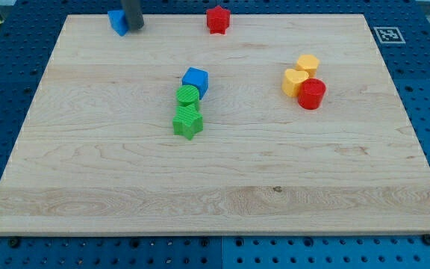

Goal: Touch the top right of cube

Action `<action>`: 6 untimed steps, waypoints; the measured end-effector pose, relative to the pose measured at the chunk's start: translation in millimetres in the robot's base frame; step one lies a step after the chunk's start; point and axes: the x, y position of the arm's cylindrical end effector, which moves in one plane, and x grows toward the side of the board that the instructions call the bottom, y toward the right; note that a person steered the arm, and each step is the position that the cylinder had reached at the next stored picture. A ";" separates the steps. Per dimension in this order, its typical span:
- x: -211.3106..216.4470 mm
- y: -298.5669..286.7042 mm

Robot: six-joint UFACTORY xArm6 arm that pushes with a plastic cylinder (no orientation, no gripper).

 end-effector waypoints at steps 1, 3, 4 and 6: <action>0.0 -14.9; 0.0 -21.5; 0.0 18.3; 32.4 107.7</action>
